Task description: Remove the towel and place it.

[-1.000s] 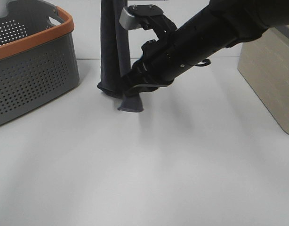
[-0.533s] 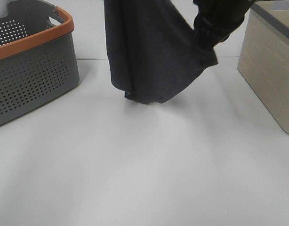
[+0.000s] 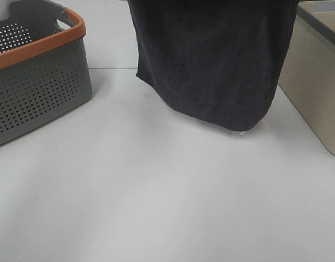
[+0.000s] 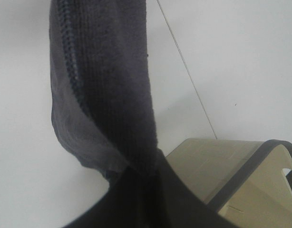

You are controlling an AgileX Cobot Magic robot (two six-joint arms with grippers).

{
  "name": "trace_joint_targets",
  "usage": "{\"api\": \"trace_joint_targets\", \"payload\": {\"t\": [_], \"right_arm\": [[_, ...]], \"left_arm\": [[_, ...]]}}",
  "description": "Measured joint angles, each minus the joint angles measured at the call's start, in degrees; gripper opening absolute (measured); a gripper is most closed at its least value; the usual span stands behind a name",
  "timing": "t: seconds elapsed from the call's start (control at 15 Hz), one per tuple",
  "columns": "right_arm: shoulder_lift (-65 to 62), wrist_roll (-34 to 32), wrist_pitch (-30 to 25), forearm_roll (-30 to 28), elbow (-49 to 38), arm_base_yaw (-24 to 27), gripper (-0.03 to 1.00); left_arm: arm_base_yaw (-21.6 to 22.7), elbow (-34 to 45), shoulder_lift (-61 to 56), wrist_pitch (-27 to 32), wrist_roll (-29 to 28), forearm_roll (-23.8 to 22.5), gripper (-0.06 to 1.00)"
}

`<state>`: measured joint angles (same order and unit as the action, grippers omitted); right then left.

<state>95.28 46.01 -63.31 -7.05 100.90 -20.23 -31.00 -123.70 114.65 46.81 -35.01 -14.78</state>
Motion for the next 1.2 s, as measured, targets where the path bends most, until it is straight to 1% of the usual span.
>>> {"api": "trace_joint_targets", "payload": {"t": [0.2, 0.27, 0.33, 0.4, 0.47, 0.6, 0.67, 0.73, 0.8, 0.93, 1.0, 1.07, 1.2], "right_arm": [[1.5, 0.9, 0.3, -2.8, 0.1, 0.0, 0.02], [2.3, 0.8, 1.4, -3.4, 0.1, 0.0, 0.02], [2.8, 0.4, 2.5, -3.8, 0.1, 0.0, 0.02], [3.8, -1.4, 4.7, -5.3, 0.1, 0.0, 0.02], [6.2, -8.1, 10.0, -10.0, 0.1, 0.0, 0.02], [8.8, -13.3, 16.5, -15.1, 0.1, 0.0, 0.02], [10.0, -14.2, 19.2, -16.5, 0.1, 0.0, 0.02], [11.2, -14.1, 21.8, -17.8, 0.1, 0.0, 0.02], [11.8, -13.9, 23.1, -18.7, 0.1, 0.0, 0.02], [13.9, -13.6, 28.5, -23.0, 0.1, 0.0, 0.02], [14.7, -13.7, 30.7, -24.0, 0.1, 0.0, 0.02], [15.0, -14.8, 31.7, -24.6, 0.1, 0.0, 0.02], [14.7, -19.3, 32.1, -24.7, -1.3, 0.0, 0.02]], "left_arm": [[0.1, 15.2, -6.6, -11.0, -7.6, -3.3, 0.00], [0.5, 19.8, -8.7, -15.2, -10.1, -3.7, 0.00], [0.9, 22.3, -9.6, -17.8, -11.3, -3.8, 0.00], [1.8, 27.0, -11.2, -22.9, -14.6, -4.0, 0.00], [4.1, 34.3, -12.4, -32.2, -19.4, -4.8, 0.00], [6.2, 39.4, -11.9, -42.8, -20.5, -5.2, 0.00], [7.1, 40.0, -10.9, -47.4, -20.6, -5.3, 0.00], [7.9, 40.0, -9.6, -50.7, -20.6, -5.4, 0.00], [8.4, 39.9, -8.8, -52.4, -20.6, -5.4, 0.00], [10.4, 38.0, -4.8, -57.6, -20.6, -6.5, 0.00], [11.3, 36.9, -3.3, -59.5, -20.6, -7.7, 0.00], [12.0, 36.3, -2.4, -61.0, -20.6, -9.5, 0.00], [12.5, 36.5, -2.3, -63.7, -18.0, -14.5, 0.00]]}}
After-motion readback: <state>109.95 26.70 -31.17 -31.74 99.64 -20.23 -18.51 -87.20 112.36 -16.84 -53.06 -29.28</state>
